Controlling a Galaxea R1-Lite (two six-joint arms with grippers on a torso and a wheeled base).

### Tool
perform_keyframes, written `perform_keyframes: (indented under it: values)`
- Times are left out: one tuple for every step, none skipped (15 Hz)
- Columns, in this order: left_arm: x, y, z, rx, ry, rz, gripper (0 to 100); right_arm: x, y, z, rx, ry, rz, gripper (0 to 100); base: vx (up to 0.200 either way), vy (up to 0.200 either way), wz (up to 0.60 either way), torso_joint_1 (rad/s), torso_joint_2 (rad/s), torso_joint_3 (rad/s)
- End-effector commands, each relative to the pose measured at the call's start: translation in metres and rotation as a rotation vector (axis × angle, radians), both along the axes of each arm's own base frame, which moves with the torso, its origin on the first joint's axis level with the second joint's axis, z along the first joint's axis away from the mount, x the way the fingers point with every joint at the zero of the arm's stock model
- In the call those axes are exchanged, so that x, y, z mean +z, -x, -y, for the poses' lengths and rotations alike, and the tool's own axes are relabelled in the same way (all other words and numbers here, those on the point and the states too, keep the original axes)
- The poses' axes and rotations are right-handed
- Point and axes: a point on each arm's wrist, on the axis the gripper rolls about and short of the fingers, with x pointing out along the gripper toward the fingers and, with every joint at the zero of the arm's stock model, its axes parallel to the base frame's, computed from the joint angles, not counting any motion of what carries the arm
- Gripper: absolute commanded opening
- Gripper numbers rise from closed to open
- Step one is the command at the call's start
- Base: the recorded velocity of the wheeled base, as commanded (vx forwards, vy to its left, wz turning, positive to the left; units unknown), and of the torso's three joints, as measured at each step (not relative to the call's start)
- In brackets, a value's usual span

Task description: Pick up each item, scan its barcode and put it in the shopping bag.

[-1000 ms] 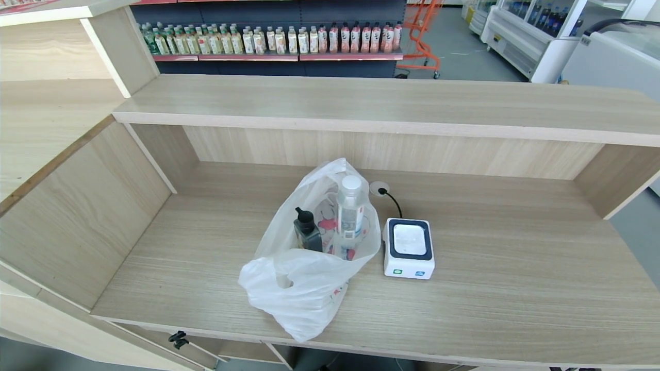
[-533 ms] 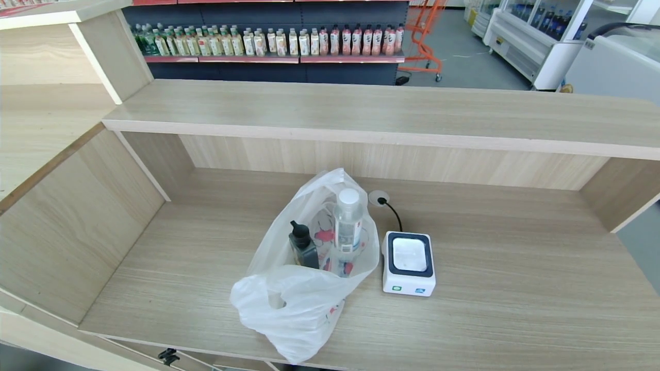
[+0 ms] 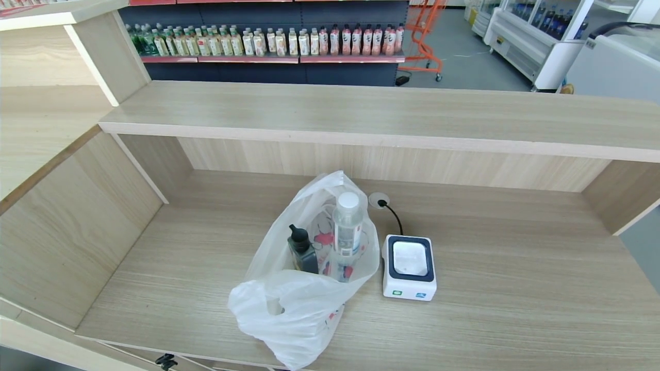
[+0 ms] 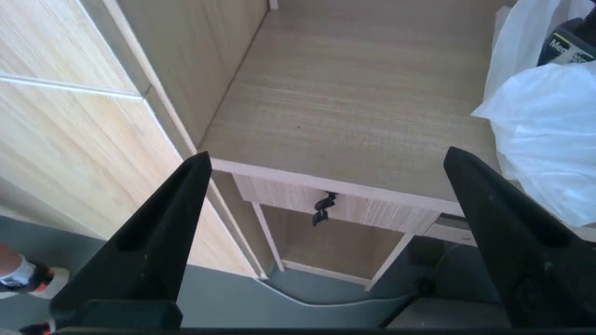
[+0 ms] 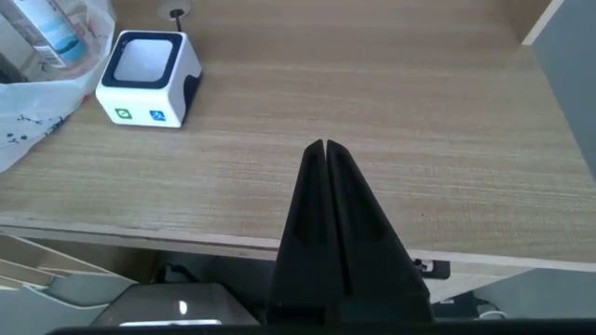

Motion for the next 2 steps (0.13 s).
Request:
perform_keyframes:
  values:
    - [0.0000, 0.0000, 0.0000, 0.001, 0.000, 0.000, 100, 0.0002, -0.0002, 0.0000, 0.000, 0.002, -0.002, 0, 0.000, 0.000, 0.00, 0.000, 0.00, 0.000]
    - [0.0000, 0.0000, 0.0000, 0.001, 0.000, 0.000, 100, 0.0002, -0.0002, 0.0000, 0.000, 0.000, -0.002, 0, 0.000, 0.000, 0.00, 0.000, 0.00, 0.000]
